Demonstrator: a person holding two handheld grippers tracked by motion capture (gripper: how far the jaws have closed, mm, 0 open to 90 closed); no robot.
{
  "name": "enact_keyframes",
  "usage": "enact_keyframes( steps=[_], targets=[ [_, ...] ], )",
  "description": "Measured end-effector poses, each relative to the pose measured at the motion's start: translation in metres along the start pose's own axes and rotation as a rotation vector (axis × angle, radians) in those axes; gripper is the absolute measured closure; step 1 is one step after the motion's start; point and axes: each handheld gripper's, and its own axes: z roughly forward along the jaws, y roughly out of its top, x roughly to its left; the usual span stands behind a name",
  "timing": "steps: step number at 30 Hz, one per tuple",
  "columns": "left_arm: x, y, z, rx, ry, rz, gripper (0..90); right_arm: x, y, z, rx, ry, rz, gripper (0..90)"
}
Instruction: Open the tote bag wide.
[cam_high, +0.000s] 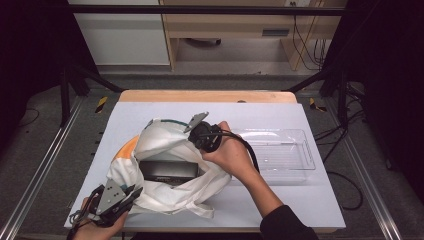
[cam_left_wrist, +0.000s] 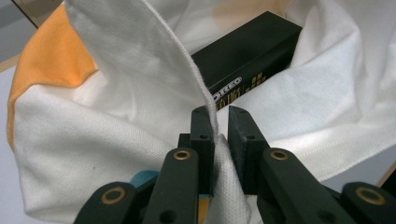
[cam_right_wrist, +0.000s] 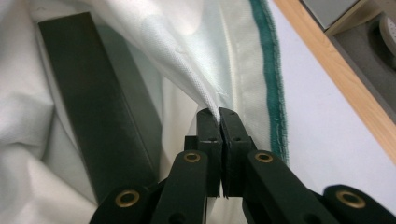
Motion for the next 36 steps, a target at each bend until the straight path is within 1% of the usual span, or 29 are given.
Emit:
enact_keyframes(
  steps=[1,4,7,9,10,12,14,15,18,23,25,28,30,35,36],
  targets=[
    [-0.001,-0.001,-0.001,-0.005,0.003,-0.003,81.3,-0.001,0.001,-0.001,0.0,-0.007,0.003,89.2],
    [0.0,-0.005,-0.004,0.003,-0.001,0.004,81.6,-0.007,0.005,-0.004,-0.002,-0.023,-0.003,89.2],
    [0.001,-0.011,-0.004,0.015,-0.002,0.0,81.8,-0.014,0.005,-0.003,-0.004,-0.032,0.011,89.2],
    [0.002,-0.013,-0.004,0.024,-0.002,0.0,81.8,-0.02,0.003,0.0,0.005,-0.035,0.023,89.2],
    [0.002,-0.015,-0.003,0.024,-0.003,-0.004,81.9,-0.022,0.002,0.003,0.009,-0.038,0.028,89.2],
    [0.002,-0.017,-0.002,0.036,-0.005,-0.001,81.9,-0.026,0.0,0.008,0.028,-0.04,0.037,89.2],
    [0.001,-0.018,0.0,0.045,-0.004,0.004,82.0,-0.03,-0.001,0.016,0.054,-0.043,0.031,89.2],
    [0.001,-0.019,0.0,0.051,-0.005,0.008,82.0,-0.031,-0.002,0.019,0.056,-0.05,0.037,89.2],
    [0.002,-0.022,0.0,0.051,-0.004,0.002,82.1,-0.037,-0.004,0.029,0.085,-0.055,0.052,89.2],
    [0.002,-0.025,0.001,0.061,-0.012,0.001,82.3,-0.042,-0.01,0.037,0.099,-0.055,0.068,89.2],
    [0.002,-0.026,0.0,0.06,-0.013,0.0,82.3,-0.043,-0.01,0.037,0.099,-0.056,0.07,89.2],
    [0.001,-0.028,-0.001,0.066,-0.013,0.005,82.4,-0.045,-0.009,0.033,0.082,-0.058,0.072,89.3],
    [0.001,-0.03,-0.001,0.076,-0.017,0.009,82.5,-0.048,-0.01,0.032,0.082,-0.061,0.08,89.3],
    [0.003,-0.032,0.002,0.085,-0.02,0.007,82.6,-0.051,-0.016,0.042,0.114,-0.067,0.088,89.1],
    [0.004,-0.033,0.002,0.085,-0.021,0.0,82.6,-0.051,-0.017,0.044,0.121,-0.065,0.092,89.0]
  ],
)
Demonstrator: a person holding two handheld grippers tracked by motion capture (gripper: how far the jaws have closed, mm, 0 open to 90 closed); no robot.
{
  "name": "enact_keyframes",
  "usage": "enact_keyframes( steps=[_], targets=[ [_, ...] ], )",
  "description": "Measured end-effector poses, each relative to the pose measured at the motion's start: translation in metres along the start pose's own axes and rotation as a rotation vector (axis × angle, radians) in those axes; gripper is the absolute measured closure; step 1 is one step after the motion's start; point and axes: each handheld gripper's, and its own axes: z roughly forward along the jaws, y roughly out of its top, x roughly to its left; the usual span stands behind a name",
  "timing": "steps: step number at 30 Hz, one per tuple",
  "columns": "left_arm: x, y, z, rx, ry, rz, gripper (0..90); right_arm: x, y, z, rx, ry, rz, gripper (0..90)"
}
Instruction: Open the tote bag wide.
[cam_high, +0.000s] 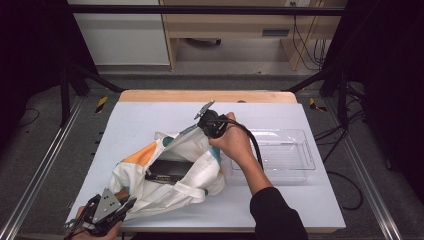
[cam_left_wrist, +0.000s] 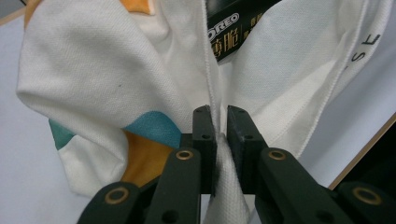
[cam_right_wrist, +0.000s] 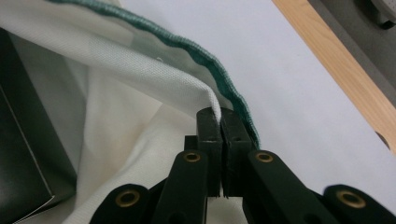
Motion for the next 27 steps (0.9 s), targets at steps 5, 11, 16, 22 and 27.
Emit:
enact_keyframes(
  steps=[5,11,16,22,27],
  targets=[
    [-0.001,0.001,0.003,-0.004,0.012,0.01,81.2,0.005,-0.005,0.008,0.021,0.008,0.025,80.1],
    [-0.001,0.003,0.002,-0.045,0.037,-0.001,65.5,0.015,-0.007,-0.015,-0.042,-0.001,0.049,54.7],
    [0.002,0.011,-0.002,-0.093,0.051,-0.015,54.3,0.032,-0.011,-0.049,-0.111,0.01,0.057,45.9],
    [0.008,0.034,-0.001,-0.114,0.067,0.026,42.7,0.054,-0.037,-0.082,-0.168,0.013,0.11,48.5],
    [0.014,0.062,0.005,-0.128,0.091,0.062,39.4,0.067,-0.057,-0.091,-0.148,-0.006,0.131,52.9]
  ],
)
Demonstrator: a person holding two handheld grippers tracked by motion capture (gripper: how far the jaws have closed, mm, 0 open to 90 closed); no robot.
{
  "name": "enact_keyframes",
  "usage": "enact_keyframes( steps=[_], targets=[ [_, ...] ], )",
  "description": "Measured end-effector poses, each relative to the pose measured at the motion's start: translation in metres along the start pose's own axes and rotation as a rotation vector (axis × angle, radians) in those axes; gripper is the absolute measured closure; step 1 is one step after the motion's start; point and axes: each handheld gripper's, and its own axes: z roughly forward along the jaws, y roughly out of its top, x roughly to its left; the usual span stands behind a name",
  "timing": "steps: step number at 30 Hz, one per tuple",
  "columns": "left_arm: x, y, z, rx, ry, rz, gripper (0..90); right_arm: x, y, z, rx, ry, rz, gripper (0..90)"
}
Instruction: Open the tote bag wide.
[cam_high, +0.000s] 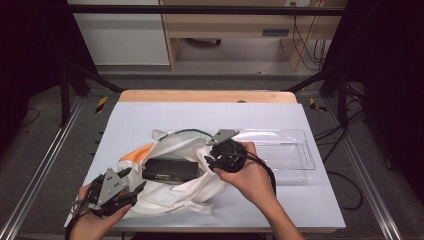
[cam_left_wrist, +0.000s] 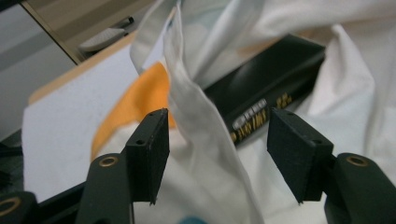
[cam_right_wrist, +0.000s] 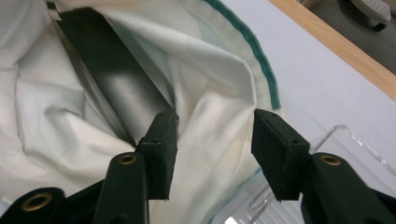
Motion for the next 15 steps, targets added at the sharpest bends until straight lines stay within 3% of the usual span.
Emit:
enact_keyframes(
  steps=[7,10,13,15],
  targets=[
    [0.009,0.025,0.023,-0.012,0.008,0.01,38.9,0.001,-0.017,-0.003,0.031,-0.027,0.038,55.2],
    [0.015,0.028,0.031,-0.017,0.004,-0.007,39.2,0.004,-0.027,-0.006,0.035,-0.022,0.052,55.2],
    [0.019,0.027,0.039,0.015,0.017,0.01,40.6,0.007,-0.036,-0.009,0.033,-0.02,0.06,55.4],
    [0.021,0.024,0.039,0.007,0.026,0.003,42.1,0.009,-0.043,-0.011,0.028,-0.021,0.068,55.4]
  ],
)
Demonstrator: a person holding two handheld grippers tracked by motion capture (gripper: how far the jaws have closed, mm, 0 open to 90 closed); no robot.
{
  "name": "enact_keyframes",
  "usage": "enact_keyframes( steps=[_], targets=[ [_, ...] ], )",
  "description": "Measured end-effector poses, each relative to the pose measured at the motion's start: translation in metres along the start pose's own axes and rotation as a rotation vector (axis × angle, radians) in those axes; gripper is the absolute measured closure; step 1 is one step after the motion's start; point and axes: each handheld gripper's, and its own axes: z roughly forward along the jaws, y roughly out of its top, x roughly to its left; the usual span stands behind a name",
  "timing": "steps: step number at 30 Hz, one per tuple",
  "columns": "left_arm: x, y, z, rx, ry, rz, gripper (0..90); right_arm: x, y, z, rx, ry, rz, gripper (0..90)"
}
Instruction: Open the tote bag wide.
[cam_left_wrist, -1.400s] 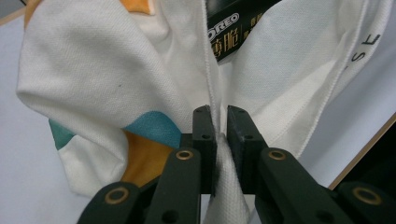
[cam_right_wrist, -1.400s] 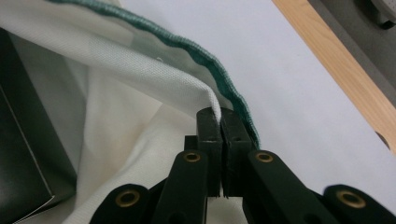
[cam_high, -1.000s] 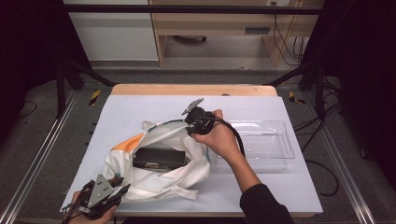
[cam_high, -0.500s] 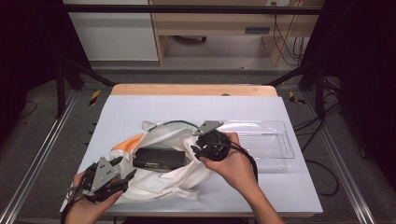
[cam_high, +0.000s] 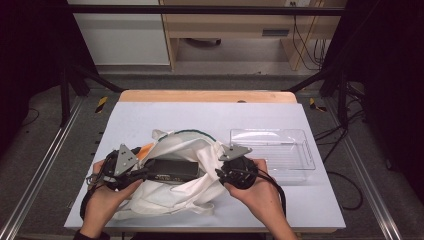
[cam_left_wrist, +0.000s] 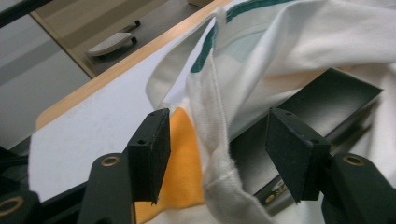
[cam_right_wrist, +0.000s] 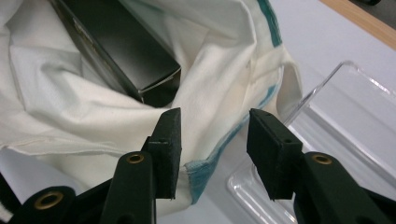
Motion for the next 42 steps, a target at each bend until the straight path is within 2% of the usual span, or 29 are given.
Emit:
enact_keyframes(
  steps=[3,6,10,12,14,18,22,27,31,39,41,42],
  targets=[
    [0.002,-0.006,0.0,0.02,-0.007,-0.007,45.2,0.004,-0.013,-0.004,-0.02,0.009,0.027,55.5],
    [0.005,-0.011,-0.001,0.021,-0.012,-0.031,50.2,0.009,-0.026,-0.005,-0.027,0.01,0.046,55.5],
    [0.006,-0.014,-0.003,0.029,-0.02,-0.038,54.6,0.01,-0.037,-0.003,-0.037,0.027,0.077,55.5],
    [0.006,-0.015,-0.002,0.028,-0.021,-0.04,58.9,0.009,-0.044,0.001,-0.046,0.035,0.102,55.5],
    [0.006,-0.016,-0.002,0.035,-0.022,-0.043,62.5,0.009,-0.05,0.005,-0.029,0.043,0.104,55.0],
    [0.009,-0.02,-0.001,0.048,-0.01,-0.059,67.6,0.008,-0.063,0.014,-0.017,0.061,0.14,55.0],
    [0.011,-0.025,-0.001,0.053,0.001,-0.071,74.1,0.008,-0.068,0.02,-0.015,0.077,0.16,55.8],
    [0.015,-0.028,-0.002,0.058,0.009,-0.079,78.7,0.01,-0.072,0.028,-0.004,0.064,0.129,59.0],
    [0.016,-0.025,-0.008,0.048,0.01,-0.075,80.0,0.012,-0.071,0.027,0.003,0.047,0.102,64.7],
    [0.024,-0.022,-0.027,0.028,0.051,-0.058,80.7,0.016,-0.068,0.024,0.018,0.013,0.07,70.6],
    [0.028,-0.025,-0.028,0.017,0.062,-0.059,80.8,0.016,-0.069,0.023,0.018,0.012,0.07,71.5],
    [0.029,-0.027,-0.029,0.028,0.062,-0.077,80.9,0.016,-0.069,0.023,0.019,0.013,0.071,71.7]
  ],
)
